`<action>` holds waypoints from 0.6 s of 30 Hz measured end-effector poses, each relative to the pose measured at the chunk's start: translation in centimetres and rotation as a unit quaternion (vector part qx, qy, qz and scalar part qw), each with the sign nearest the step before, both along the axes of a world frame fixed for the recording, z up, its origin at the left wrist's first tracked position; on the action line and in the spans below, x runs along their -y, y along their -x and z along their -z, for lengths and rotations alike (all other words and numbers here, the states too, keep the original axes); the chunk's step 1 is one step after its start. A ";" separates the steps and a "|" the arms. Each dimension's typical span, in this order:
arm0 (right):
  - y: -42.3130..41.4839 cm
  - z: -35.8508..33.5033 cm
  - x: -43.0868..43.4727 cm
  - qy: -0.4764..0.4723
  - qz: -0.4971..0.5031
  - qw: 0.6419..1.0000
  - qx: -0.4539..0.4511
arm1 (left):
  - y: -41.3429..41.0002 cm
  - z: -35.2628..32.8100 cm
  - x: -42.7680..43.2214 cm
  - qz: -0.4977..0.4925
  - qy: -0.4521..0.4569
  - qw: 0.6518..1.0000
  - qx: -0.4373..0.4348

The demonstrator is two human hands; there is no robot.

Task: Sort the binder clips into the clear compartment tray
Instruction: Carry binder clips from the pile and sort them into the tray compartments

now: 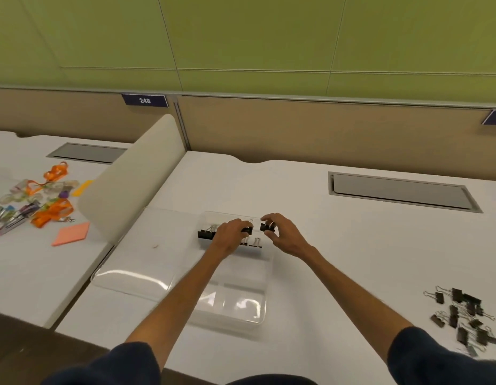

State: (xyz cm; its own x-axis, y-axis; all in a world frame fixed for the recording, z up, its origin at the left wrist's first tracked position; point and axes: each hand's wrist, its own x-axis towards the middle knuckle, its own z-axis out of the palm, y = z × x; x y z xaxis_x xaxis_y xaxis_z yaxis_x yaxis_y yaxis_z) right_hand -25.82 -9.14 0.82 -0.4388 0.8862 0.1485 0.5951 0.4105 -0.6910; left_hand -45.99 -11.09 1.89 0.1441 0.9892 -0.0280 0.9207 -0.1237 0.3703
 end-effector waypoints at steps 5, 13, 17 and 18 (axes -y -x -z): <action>2.2 1.2 0.3 0.020 -0.005 1.000 0.022 | 1.5 0.7 0.1 0.052 0.024 0.992 -0.110; 3.3 2.4 0.1 0.029 0.020 0.998 0.050 | 1.6 1.8 0.3 0.079 0.017 0.984 -0.159; 3.4 2.5 0.3 0.028 0.026 0.997 0.066 | 1.8 2.2 0.3 0.087 0.017 0.982 -0.168; 3.4 2.5 0.3 0.028 0.027 0.997 0.073 | 1.8 2.2 0.2 0.088 0.020 0.982 -0.165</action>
State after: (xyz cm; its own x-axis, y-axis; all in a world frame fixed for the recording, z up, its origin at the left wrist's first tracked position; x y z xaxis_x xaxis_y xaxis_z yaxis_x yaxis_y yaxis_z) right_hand -29.26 -9.46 -1.65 -0.4031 0.9144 0.0369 0.7117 0.3385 -0.6156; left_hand -47.83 -11.32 -0.35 0.2892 0.9469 -0.1406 0.9570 -0.2828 0.0640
